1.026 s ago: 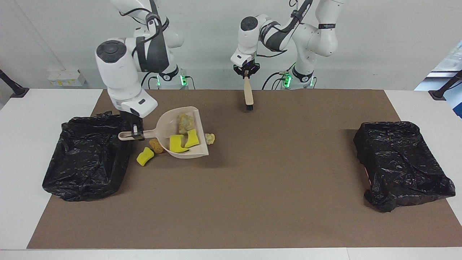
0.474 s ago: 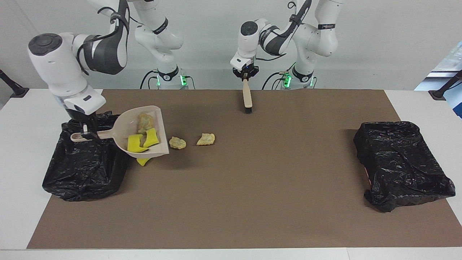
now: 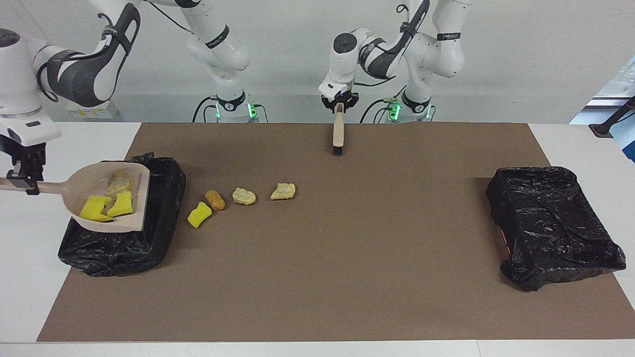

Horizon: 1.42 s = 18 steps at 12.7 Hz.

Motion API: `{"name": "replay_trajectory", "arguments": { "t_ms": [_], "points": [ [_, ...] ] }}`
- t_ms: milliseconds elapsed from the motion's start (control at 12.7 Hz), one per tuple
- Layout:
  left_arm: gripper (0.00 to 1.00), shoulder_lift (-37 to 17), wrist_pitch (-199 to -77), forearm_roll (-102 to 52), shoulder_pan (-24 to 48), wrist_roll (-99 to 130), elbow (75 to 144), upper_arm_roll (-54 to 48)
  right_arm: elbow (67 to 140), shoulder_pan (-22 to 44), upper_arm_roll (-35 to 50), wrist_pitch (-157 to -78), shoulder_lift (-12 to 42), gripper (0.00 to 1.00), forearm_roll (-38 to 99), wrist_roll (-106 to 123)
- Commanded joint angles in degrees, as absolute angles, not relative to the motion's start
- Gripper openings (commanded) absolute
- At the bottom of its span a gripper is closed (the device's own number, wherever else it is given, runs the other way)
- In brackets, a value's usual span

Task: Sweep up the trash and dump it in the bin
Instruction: 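Tilt the dustpan over the bag with the right gripper to dump debris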

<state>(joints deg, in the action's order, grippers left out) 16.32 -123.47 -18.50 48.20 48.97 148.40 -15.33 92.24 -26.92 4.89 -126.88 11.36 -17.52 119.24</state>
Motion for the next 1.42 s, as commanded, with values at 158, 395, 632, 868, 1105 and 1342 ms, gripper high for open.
{"name": "replay_trajectory", "arguments": {
  "t_ms": [158, 395, 632, 868, 1105, 1342],
  "points": [
    [0.96, 12.8, -115.8, -13.7, 36.9, 38.6, 138.7, -15.1, 93.2, -27.0, 5.7, -134.9, 11.8, 0.0, -35.0, 111.1],
    [1.0, 12.5, -112.0, -7.2, 29.6, 33.6, 132.1, -15.1, 94.9, -26.1, 5.8, -134.6, 11.1, 0.0, -46.3, 100.2],
    [1.0, 12.4, -104.5, -5.9, 19.5, 23.9, 121.9, -15.1, 95.3, -25.7, 5.7, -132.8, 10.5, 0.0, -50.8, 97.0],
    [1.0, 11.6, -96.8, -3.3, 11.3, 13.9, 112.0, -15.1, 95.3, -25.4, 5.9, -128.1, 10.1, 0.0, -54.1, 96.1],
    [1.0, 7.9, -87.5, -2.6, 3.1, 3.1, 98.8, -15.1, 95.7, -24.1, 5.9, -124.8, 9.2, 0.0, -57.6, 93.9],
    [1.0, 2.7, -80.4, -1.2, -1.6, 1.9, 86.3, -14.9, 95.9, -24.3, 6.1, -124.4, 8.5, 0.0, -59.7, 92.5]
  ]
}}
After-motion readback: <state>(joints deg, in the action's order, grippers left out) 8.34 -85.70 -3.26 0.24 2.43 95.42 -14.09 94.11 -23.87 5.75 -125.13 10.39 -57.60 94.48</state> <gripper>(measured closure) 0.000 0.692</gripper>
